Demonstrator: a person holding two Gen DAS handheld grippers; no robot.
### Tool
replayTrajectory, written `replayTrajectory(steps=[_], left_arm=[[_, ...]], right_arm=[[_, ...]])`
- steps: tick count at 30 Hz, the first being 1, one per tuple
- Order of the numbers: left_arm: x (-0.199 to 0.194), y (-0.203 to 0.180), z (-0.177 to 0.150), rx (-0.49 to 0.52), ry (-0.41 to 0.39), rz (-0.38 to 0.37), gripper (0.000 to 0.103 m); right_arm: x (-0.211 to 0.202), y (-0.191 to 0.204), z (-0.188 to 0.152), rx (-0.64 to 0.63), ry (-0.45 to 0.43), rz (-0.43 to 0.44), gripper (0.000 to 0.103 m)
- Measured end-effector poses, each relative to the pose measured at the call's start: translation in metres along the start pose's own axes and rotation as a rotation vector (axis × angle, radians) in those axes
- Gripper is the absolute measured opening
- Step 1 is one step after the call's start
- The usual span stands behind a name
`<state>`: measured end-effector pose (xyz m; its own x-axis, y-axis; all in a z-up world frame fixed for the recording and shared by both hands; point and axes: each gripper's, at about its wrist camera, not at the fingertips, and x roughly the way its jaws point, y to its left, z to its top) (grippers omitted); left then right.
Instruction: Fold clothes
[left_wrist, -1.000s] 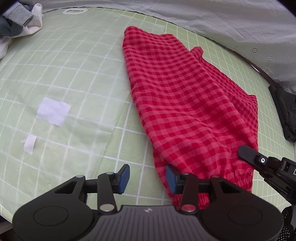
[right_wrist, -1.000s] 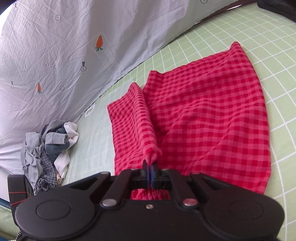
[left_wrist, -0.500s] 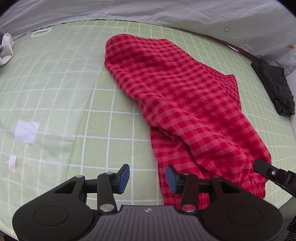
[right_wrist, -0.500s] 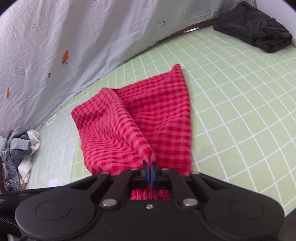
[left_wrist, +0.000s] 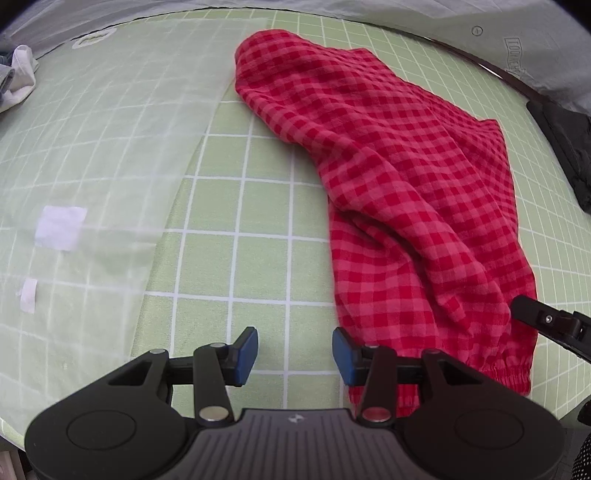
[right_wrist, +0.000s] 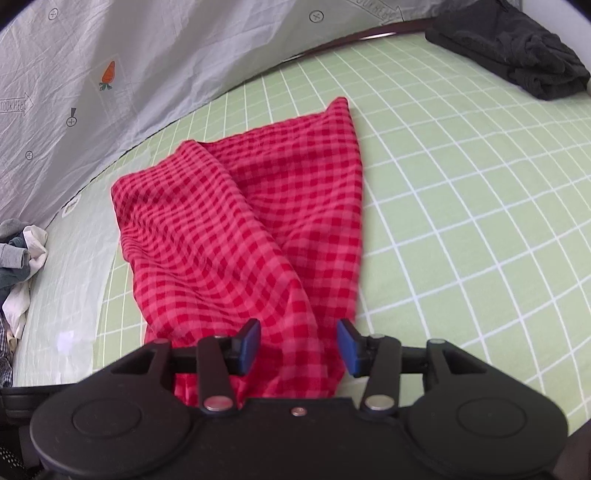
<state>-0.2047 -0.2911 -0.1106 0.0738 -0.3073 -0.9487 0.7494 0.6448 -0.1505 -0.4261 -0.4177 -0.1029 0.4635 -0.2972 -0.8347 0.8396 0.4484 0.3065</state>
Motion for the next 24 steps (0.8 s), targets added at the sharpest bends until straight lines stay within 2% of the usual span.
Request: replayTrajectory(steps=[5,7,8,9,14,17,24], left_arm=[[-0.008,0.011,0.020,-0.064,-0.053,0.014,0.046],[-0.010,0.013,0.030,-0.076,-0.073,0.020,0.047],[-0.012,0.014,0.035,-0.081,-0.084,0.021,0.049],[-0.013,0.016,0.040,-0.088,-0.098,0.017,0.050],[-0.015,0.024,0.072,-0.110,-0.155,0.023,0.060],[-0.006,0.026,0.096,-0.120,-0.168,0.038,0.064],[0.029,0.031,0.147,-0.157,-0.140,0.047,0.065]], right_arm=[[0.001,0.017,0.024,-0.071,-0.067,0.001,0.074],[0.006,0.025,0.036,-0.105,-0.093,0.014,0.090],[0.009,0.029,0.041,-0.121,-0.105,0.023,0.094],[0.012,0.033,0.047,-0.137,-0.118,0.032,0.102],[0.034,0.050,0.080,-0.213,-0.170,0.074,0.103],[0.055,0.054,0.105,-0.218,-0.187,0.114,0.103],[0.120,0.069,0.156,-0.261,-0.150,0.107,0.101]])
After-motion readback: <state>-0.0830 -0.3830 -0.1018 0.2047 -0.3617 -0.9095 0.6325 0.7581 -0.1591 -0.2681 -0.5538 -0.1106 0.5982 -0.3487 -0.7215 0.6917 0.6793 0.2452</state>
